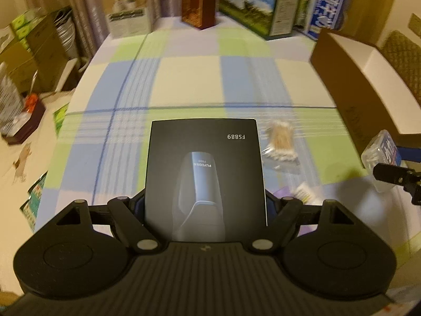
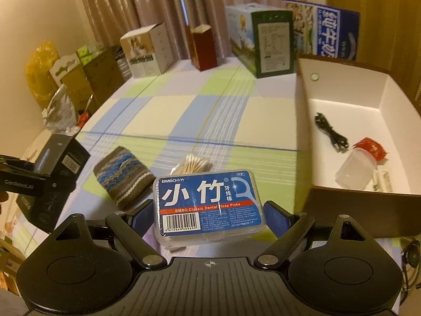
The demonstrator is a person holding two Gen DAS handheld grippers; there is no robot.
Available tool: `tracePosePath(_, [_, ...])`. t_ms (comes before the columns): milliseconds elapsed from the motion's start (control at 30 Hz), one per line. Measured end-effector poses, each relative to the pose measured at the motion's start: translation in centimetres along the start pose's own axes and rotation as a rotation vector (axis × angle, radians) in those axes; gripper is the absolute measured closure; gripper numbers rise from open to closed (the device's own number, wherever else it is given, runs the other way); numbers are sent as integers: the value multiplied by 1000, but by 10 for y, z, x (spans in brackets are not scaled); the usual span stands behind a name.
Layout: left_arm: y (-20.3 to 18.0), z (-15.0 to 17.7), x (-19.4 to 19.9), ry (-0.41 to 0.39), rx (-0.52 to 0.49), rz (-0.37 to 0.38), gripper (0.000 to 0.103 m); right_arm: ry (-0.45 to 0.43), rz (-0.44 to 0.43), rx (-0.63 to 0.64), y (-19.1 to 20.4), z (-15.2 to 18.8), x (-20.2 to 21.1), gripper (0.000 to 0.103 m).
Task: Organize objects
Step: 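Carry the black box and the blue floss box over the brown box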
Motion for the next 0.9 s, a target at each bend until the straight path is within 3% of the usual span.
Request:
tracePosePath(433, [-90,-87,6,-137,-157,137,26,-141,30,-54,-46,-48,52,18])
tracePosePath(900, [-194,-197,-15,-224,-275,237,26,-213,122,-98,-148,-114,58,18])
Point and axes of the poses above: each gripper's, at about its wrist camera, not at the fingertips, and x roughly against the way its jaws point, y to its left, z to its underside, the point moved 8 cm from there along -x, roughly the way its jaws point, and after that the axes turned 15 degrees about -x, right-handed, at the moved point
